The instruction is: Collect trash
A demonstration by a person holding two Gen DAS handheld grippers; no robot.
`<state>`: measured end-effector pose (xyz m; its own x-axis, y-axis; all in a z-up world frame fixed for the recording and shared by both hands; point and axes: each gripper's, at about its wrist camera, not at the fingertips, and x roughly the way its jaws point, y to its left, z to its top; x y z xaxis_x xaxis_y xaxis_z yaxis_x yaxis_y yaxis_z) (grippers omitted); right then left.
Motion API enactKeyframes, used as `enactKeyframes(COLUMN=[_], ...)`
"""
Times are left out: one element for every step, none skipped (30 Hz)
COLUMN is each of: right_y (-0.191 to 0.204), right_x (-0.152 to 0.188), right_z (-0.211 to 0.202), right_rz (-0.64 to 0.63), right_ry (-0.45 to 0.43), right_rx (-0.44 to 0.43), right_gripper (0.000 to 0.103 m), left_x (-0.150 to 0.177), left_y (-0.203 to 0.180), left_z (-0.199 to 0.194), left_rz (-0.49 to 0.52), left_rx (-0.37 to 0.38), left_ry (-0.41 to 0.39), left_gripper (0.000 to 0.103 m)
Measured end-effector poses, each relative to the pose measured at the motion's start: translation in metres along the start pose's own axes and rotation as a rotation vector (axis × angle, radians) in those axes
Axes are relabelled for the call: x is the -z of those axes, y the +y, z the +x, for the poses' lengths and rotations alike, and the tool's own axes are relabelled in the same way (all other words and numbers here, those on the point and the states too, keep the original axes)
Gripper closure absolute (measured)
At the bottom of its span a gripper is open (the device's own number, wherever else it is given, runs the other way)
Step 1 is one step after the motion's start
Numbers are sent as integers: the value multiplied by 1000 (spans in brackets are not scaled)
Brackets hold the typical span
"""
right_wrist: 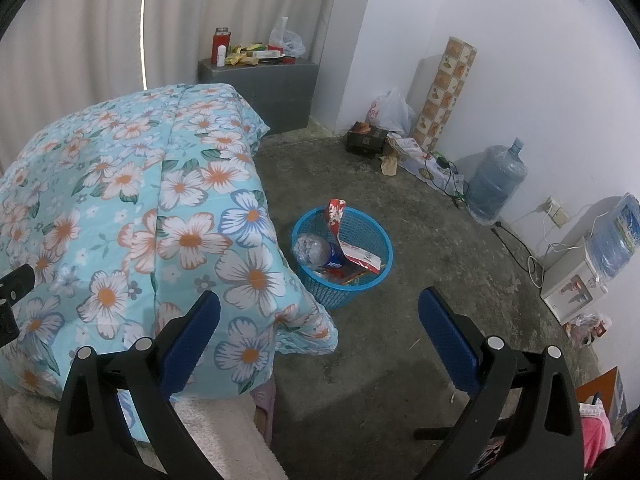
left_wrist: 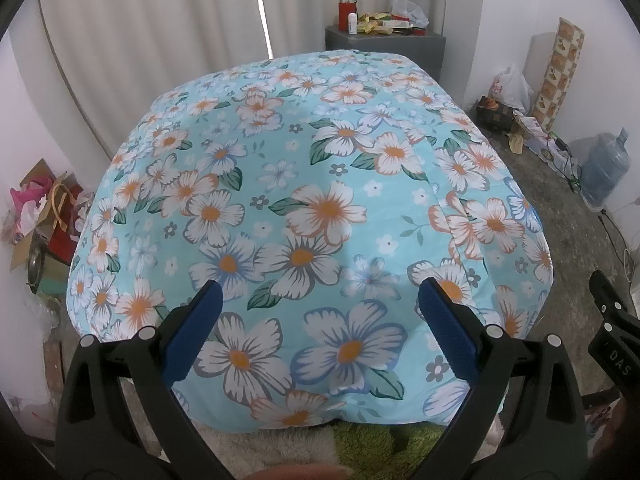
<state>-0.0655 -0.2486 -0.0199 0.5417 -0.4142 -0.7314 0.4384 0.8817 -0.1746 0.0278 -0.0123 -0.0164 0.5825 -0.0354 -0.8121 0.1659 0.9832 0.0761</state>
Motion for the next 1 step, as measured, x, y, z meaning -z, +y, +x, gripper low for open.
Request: enactKeyframes(right_y=[1], right_x=[0], right_z=[0], right_rz=[0], right_ry=[0], right_rx=[0], right_gripper=[7], left_x=[0], left_y=[0], left_z=[0], left_rz=[0], left_rx=[0], left_ry=[1], left_gripper=[9])
